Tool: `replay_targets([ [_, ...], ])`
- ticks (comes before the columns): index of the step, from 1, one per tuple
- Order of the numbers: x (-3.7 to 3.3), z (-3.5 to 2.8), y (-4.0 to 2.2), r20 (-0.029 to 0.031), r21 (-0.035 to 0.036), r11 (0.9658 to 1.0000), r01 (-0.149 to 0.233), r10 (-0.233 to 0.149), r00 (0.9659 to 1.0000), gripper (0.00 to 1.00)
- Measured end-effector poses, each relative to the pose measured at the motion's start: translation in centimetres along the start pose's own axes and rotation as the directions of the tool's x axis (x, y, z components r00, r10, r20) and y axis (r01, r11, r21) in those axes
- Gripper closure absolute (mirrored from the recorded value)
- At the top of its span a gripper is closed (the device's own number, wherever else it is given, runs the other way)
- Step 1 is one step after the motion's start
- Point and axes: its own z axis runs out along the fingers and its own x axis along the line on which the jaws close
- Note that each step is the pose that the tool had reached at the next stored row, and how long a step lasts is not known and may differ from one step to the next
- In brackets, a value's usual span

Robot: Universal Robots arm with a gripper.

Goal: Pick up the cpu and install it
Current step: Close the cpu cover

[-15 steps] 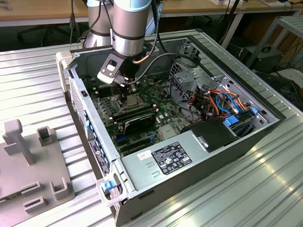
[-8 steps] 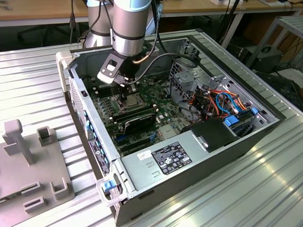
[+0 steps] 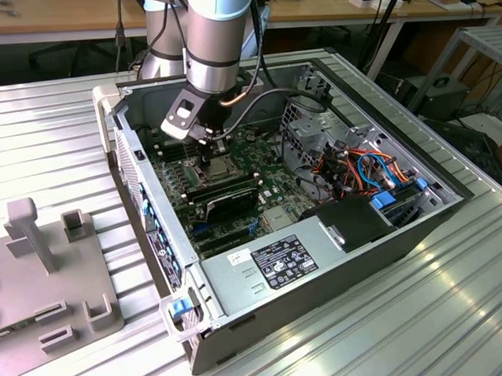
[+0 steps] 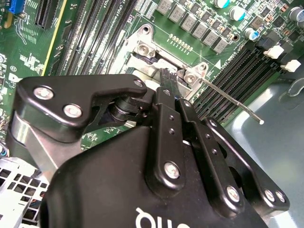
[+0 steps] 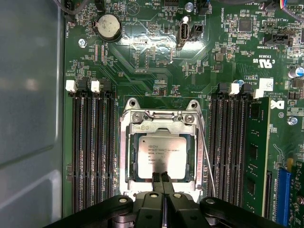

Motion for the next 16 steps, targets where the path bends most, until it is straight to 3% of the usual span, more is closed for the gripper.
replay_targets([
  [16,0.00,0.37,-0.16,0.0004,0.0003,1.0000,0.000,0.000,1.0000,0.89],
])
